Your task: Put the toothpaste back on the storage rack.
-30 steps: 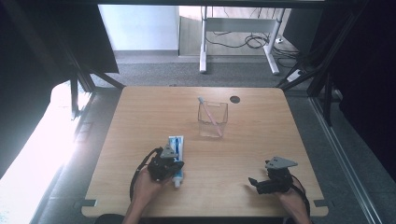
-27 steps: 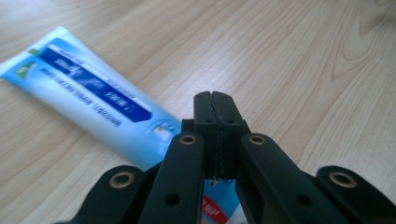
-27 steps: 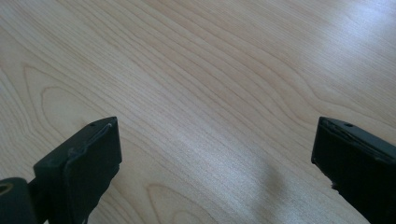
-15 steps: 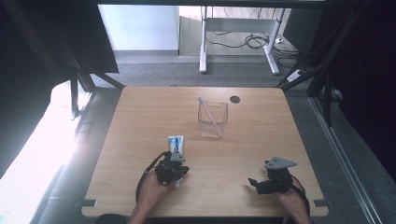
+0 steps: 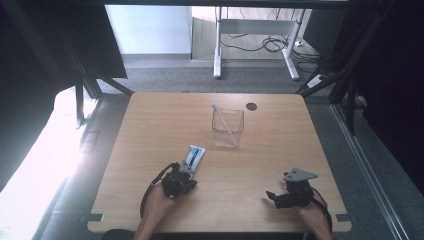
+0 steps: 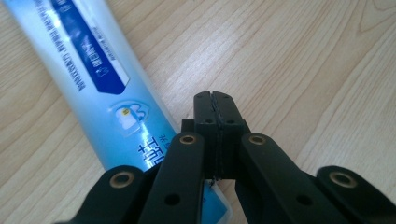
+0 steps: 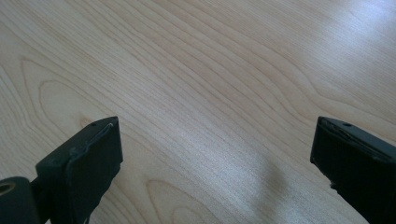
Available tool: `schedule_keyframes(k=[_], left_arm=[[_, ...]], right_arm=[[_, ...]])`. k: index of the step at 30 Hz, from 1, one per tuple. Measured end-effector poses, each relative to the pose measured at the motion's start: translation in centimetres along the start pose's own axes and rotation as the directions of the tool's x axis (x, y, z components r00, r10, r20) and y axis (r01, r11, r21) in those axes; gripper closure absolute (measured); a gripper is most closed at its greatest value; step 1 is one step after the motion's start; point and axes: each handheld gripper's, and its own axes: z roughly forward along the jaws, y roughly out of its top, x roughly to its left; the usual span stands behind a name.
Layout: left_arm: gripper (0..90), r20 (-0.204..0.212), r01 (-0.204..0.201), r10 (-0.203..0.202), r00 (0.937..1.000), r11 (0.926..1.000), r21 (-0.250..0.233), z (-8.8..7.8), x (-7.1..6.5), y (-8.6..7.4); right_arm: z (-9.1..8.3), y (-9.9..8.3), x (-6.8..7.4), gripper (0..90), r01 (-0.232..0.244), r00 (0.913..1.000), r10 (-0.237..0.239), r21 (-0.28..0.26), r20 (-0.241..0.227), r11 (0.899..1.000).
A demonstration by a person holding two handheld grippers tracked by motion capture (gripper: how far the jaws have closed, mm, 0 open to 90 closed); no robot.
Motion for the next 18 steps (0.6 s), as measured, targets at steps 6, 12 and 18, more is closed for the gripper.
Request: schedule_keyframes(k=[6,12,18], left_arm=[[89.4,-0.002,0.001,-0.001,1.0000,1.0000,-0.001,-0.6,0.7,-0.5],[89.1,-0.015,0.001,-0.001,0.9999,1.0000,-0.010,-1.3,1.8,-1.1],[87.0,-0.011,0.008,-0.008,0.9999,0.9998,-0.020,-1.7,2.1,-1.2]], right_arm=[[0.0,0.0,0.0,2.8,0.005,1.0000,-0.005,0.004,0.000,1.000],[0.1,0.0,0.0,3.2,0.006,1.0000,-0.006,0.005,-0.001,1.000],[0.1,0.0,0.0,3.2,0.005,1.0000,-0.005,0.003,0.000,1.000]])
